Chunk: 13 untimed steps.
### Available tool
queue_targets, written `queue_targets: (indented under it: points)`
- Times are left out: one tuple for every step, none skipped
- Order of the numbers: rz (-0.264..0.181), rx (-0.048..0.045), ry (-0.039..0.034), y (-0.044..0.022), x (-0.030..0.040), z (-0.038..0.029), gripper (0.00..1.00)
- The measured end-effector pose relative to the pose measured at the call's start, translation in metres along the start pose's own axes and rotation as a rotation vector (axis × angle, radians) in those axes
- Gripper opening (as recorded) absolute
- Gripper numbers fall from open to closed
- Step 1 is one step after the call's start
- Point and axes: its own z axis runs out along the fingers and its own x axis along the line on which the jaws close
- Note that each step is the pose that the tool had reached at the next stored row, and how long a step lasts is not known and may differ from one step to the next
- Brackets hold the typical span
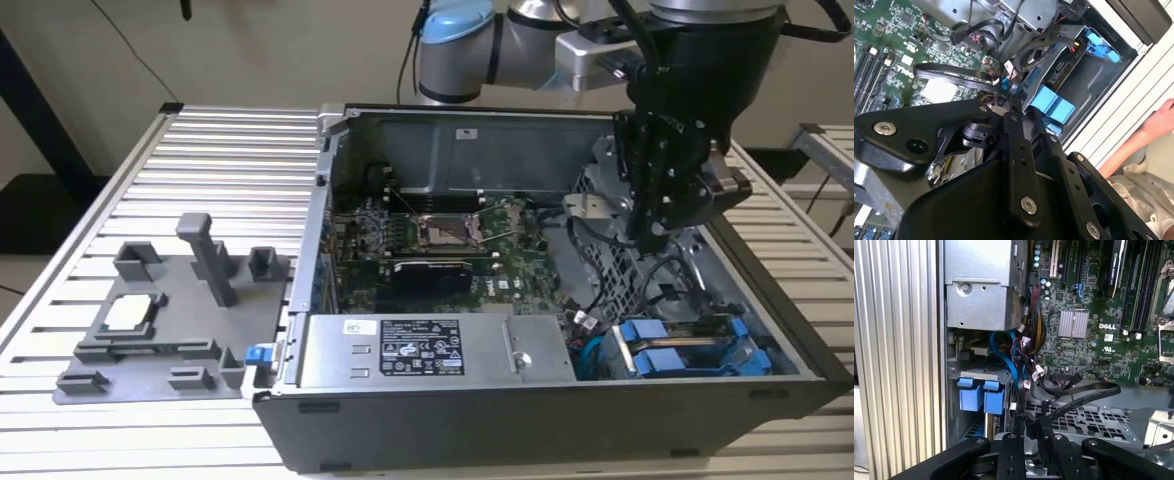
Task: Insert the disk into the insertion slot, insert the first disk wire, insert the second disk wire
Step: 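Insert the second disk wire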
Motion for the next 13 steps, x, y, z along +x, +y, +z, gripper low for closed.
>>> queue_targets:
  points:
    - [0.0, 0.0, 0.0002, 0.0003, 0.0, 0.0003, 0.27]
    - [0.0, 0.0001, 0.0003, 0.0008, 0.0, 0.0005, 0.27]
    - [0.0, 0.0004, 0.0002, 0.0013, -0.0001, 0.0006, 0.27]
    - [0.0, 0.001, 0.0002, 0.0019, -0.0001, 0.0009, 0.27]
    - [0.0, 0.0021, 0.0003, 0.0025, -0.0002, 0.0011, 0.27]
    - [0.001, 0.0035, 0.0005, 0.003, -0.0003, 0.0014, 0.27]
    - [0.001, 0.0048, 0.0005, 0.0034, -0.0004, 0.0018, 0.27]
    - [0.001, 0.0061, 0.0007, 0.0037, -0.0004, 0.0022, 0.27]
    - [0.001, 0.0079, 0.0008, 0.004, -0.0005, 0.0026, 0.27]
    - [0.001, 0.01, 0.0009, 0.0043, -0.0006, 0.003, 0.27]
    - [0.002, 0.0126, 0.001, 0.0046, -0.0007, 0.0034, 0.27]
    - [0.002, 0.0151, 0.0014, 0.0049, -0.0007, 0.0037, 0.27]
    - [0.002, 0.0171, 0.0015, 0.0052, -0.0008, 0.004, 0.27]
